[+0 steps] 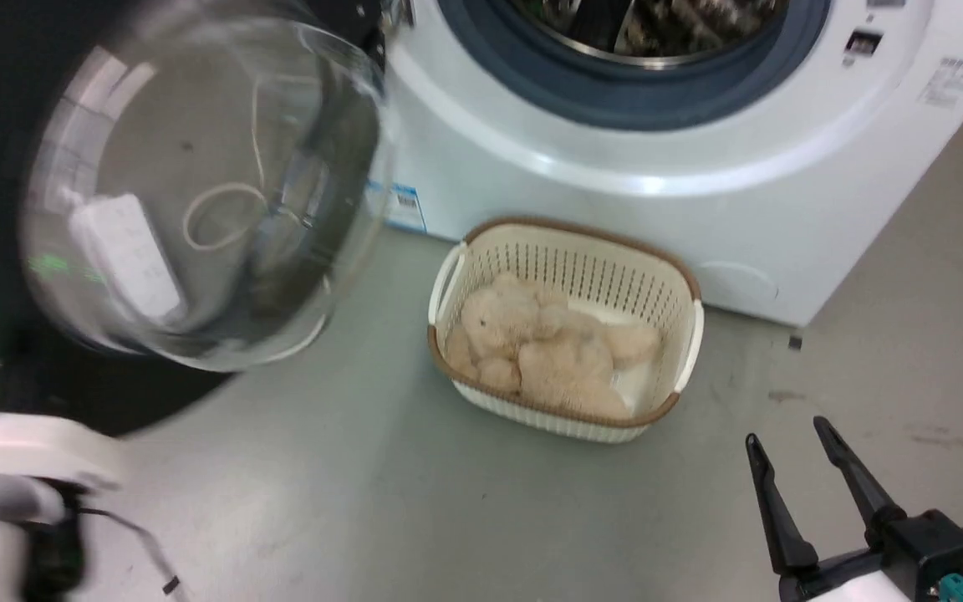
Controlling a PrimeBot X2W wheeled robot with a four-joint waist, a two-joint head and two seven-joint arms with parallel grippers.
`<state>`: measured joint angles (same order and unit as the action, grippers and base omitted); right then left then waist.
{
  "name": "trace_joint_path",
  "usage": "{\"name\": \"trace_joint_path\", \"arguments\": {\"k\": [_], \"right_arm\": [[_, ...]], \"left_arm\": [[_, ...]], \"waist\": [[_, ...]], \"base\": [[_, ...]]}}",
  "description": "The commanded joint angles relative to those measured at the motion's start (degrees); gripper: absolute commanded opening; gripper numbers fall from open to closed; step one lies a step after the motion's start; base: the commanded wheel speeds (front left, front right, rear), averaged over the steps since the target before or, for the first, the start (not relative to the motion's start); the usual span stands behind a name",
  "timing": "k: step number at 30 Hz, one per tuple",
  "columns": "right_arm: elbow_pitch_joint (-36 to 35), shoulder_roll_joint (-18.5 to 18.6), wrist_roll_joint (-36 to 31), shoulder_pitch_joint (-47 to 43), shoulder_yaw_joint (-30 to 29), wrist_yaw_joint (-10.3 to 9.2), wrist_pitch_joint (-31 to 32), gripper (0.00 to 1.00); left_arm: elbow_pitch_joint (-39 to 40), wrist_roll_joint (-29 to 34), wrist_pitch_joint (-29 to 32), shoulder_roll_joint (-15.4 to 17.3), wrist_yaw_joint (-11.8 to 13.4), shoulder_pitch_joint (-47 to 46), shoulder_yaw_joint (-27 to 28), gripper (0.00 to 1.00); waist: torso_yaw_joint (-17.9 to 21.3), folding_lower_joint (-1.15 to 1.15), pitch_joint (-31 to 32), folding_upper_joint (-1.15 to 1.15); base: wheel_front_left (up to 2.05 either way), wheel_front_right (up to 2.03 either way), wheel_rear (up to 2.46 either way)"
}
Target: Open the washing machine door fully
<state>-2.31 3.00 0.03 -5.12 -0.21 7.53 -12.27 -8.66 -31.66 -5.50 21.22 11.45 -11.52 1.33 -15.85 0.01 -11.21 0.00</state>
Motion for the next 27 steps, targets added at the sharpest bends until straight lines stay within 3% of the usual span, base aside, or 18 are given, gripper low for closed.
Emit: {"name": "trace_joint_path", "arguments": {"k": [1,7,15,21,27], "right_arm": [[-0.40,-0.10,-0.45,0.91,-0.12,-0.04,0.19,1.00],[-1.14,0.82,-0.71,1.98,-0.61,-0.04,0.76,1.00],[-2.07,1.11,-0.85,2.70,-0.88,-0.04,1.44,1.00],[-1.43,0.98,-1.06,2.81,-1.61,-0.04,0.92,1.00],[-0.78,0.44,-1.16,2.09,-3.48,-0.04,-0.31,1.00]], "left_arm": [[-1.55,-0.91,0.13,1.83,0.11,-1.43,2.11,0.00],[-8.84,-4.23,-1.04,6.89,-1.65,-6.71,7.96,0.00],[-19.88,-5.36,-4.22,10.10,-5.65,-13.71,8.85,0.00],[-23.53,-3.32,-7.60,10.40,-7.46,-14.01,7.53,0.00],[-18.27,1.34,-9.27,7.78,-8.57,-9.01,4.47,0.00]], "waist": [[0.48,-0.01,-2.18,0.00],[1.67,-0.01,-4.83,0.00],[3.10,-0.01,-6.33,0.00],[4.17,-0.01,-3.91,0.00],[5.19,-0.01,1.73,0.00]], "base": [[0.00,0.00,0.00],[0.00,0.00,0.00],[0.00,0.00,0.00],[0.00,0.00,0.00],[0.00,0.00,0.00]]}}
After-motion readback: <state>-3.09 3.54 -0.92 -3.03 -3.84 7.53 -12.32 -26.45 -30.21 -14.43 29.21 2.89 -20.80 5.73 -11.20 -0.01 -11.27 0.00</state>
